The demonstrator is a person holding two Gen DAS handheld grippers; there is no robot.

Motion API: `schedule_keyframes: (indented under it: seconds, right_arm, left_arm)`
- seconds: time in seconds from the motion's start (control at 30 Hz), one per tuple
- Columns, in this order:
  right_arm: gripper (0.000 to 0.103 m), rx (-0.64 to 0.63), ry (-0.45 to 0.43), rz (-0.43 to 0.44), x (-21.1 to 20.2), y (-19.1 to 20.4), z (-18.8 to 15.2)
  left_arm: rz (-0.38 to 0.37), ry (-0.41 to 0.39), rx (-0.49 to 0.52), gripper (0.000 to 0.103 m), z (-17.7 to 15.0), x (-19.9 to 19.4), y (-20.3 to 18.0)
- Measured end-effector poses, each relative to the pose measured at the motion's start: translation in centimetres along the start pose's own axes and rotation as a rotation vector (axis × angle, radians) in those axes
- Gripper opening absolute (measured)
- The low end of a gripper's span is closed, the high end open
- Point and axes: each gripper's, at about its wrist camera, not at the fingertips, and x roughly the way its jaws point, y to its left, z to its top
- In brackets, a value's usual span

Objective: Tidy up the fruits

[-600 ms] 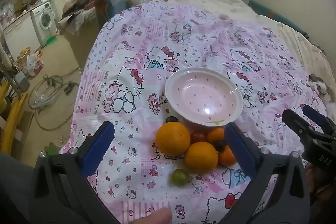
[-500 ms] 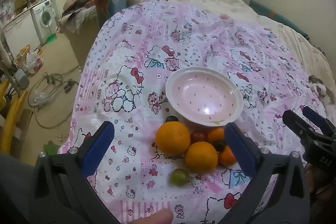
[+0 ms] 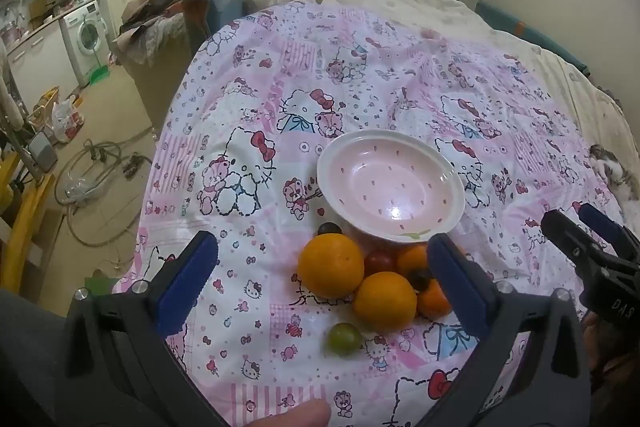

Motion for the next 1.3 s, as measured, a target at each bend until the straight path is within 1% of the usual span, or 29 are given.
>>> schedule_keyframes:
  seconds: [1.3]
  right_arm:
    - [0.103, -0.003, 0.001, -0.001, -0.03, -0.05, -0.01]
  left_arm:
    - [0.006, 0.007, 0.0, 0.103, 0.37, 0.21, 0.08]
